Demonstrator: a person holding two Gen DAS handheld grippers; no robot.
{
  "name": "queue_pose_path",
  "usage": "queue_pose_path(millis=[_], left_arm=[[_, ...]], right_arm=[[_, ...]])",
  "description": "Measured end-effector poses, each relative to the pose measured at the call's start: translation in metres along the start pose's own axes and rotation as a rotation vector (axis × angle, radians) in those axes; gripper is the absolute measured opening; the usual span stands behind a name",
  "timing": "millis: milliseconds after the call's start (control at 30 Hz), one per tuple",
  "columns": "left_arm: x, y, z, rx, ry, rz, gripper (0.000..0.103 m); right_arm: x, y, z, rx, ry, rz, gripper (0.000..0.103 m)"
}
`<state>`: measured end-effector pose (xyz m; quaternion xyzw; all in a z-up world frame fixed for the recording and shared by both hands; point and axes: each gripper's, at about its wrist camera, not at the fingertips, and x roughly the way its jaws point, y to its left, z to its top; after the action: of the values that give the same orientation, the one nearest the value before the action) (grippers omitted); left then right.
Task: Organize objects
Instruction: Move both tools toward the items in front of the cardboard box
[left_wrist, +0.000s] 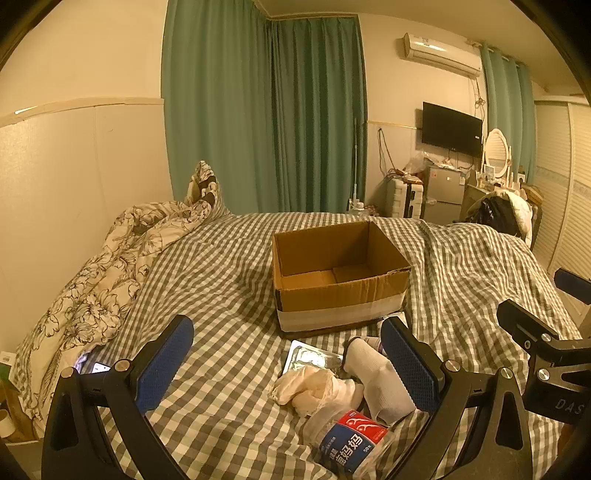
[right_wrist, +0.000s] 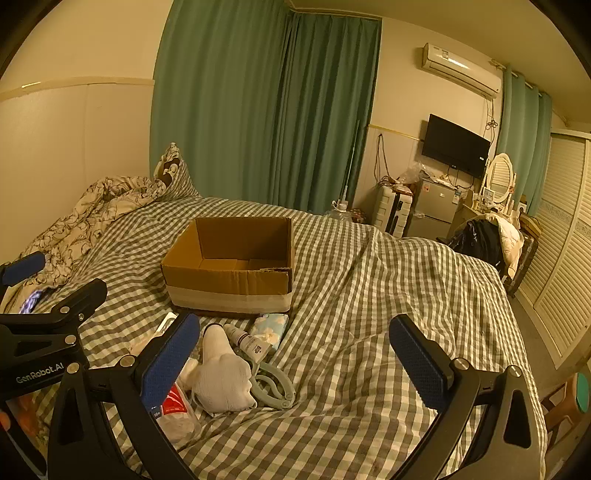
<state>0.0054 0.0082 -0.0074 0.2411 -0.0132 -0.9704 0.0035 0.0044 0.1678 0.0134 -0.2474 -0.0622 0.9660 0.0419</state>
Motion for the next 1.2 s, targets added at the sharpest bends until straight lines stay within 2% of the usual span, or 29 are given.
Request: queue_pose_path(millis=[800,967,1200], left_arm=[[0.001,-0.007,-0.006,0.024,0.022,-0.024,0.103],[0.014,-0.016,-0.022,0.047,0.094,-0.038,0.103],[0.053,-0.033,-0.062,0.051,0.272,-0.024,0.103]], right_arm=[[-0.006,-0.007,-0.002,-0.014,0.009,-0.036,0.103],[-0.002,-0.011,-0.009,-0.008,0.03,-0.043,0.103],[0.014,-0.013,-0.022,-0.005,0.082,-0.048,0.103]])
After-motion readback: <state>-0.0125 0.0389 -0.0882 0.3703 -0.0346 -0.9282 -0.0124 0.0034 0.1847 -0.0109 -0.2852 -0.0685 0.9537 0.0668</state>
